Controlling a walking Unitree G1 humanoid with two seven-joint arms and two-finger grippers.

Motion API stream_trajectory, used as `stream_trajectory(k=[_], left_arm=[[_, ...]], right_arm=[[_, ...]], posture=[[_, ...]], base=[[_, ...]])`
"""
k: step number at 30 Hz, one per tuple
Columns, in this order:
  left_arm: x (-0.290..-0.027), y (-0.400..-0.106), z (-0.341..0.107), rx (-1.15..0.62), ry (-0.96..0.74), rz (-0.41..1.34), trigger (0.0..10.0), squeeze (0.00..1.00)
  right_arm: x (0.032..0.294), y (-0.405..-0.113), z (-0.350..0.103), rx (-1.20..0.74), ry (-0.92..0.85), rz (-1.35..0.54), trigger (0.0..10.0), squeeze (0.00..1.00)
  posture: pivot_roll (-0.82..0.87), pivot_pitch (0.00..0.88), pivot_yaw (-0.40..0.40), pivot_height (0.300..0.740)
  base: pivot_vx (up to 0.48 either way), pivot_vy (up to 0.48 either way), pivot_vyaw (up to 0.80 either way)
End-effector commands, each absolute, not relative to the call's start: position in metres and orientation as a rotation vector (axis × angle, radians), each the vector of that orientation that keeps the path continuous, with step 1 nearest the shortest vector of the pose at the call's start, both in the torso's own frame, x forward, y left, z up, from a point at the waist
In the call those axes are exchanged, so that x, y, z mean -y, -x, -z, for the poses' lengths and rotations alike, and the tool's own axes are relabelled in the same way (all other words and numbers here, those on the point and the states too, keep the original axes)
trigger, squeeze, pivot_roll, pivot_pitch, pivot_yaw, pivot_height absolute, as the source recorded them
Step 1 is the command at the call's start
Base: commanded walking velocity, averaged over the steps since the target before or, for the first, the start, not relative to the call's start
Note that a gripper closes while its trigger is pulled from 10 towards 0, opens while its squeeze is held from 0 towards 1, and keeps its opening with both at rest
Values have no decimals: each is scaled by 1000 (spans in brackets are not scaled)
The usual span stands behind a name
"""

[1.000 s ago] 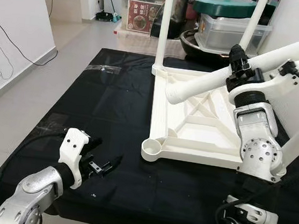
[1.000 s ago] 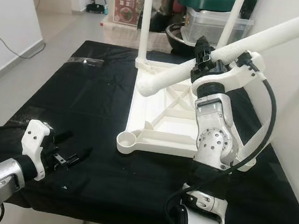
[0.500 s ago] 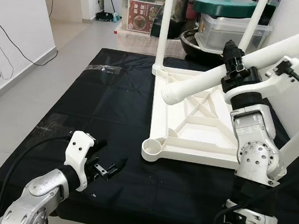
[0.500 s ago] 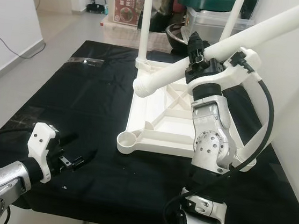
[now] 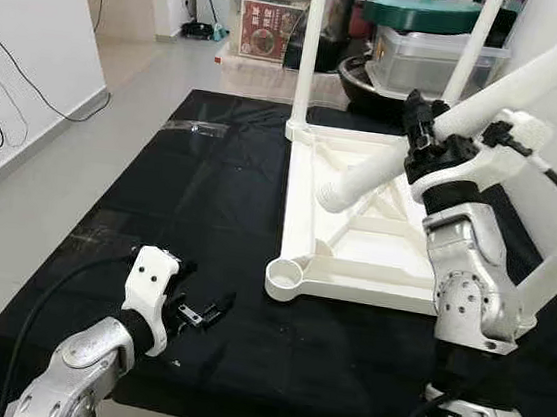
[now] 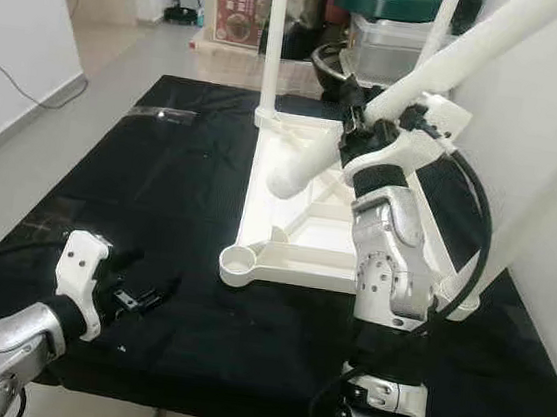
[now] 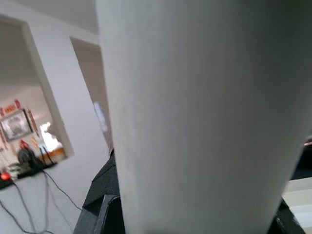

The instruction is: Building children table

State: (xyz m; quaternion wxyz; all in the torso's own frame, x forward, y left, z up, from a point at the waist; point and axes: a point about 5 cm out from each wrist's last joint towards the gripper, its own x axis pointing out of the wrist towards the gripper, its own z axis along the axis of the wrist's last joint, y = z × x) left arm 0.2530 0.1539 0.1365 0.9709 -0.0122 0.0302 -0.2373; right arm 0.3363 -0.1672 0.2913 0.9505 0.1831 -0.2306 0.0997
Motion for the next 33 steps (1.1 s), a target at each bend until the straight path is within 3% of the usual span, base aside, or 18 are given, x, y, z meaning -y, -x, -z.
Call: stream_trajectory(k=[1, 8, 17, 33], left_arm=[[-158, -254, -134, -66, 26, 430, 10000, 0], [-161, -258, -136, -57, 43, 390, 10000, 0], [-160, -263, -141, -34, 68, 351, 10000, 0], [-168, -275, -153, 38, 104, 274, 10000, 0]], right_arm=[[167, -336, -286, 452, -327, -181, 10000, 0], [163, -333, -273, 417, -264, -172, 10000, 0], [150, -324, -258, 392, -174, -185, 10000, 0], [140, -322, -249, 374, -85, -186, 10000, 0]], posture=[[23, 0, -32, 740], [24, 0, -30, 740], [25, 0, -27, 740], [31, 0, -27, 740]], base=[[0, 0, 0], [0, 34, 0], [0, 472, 0], [57, 0, 0]])
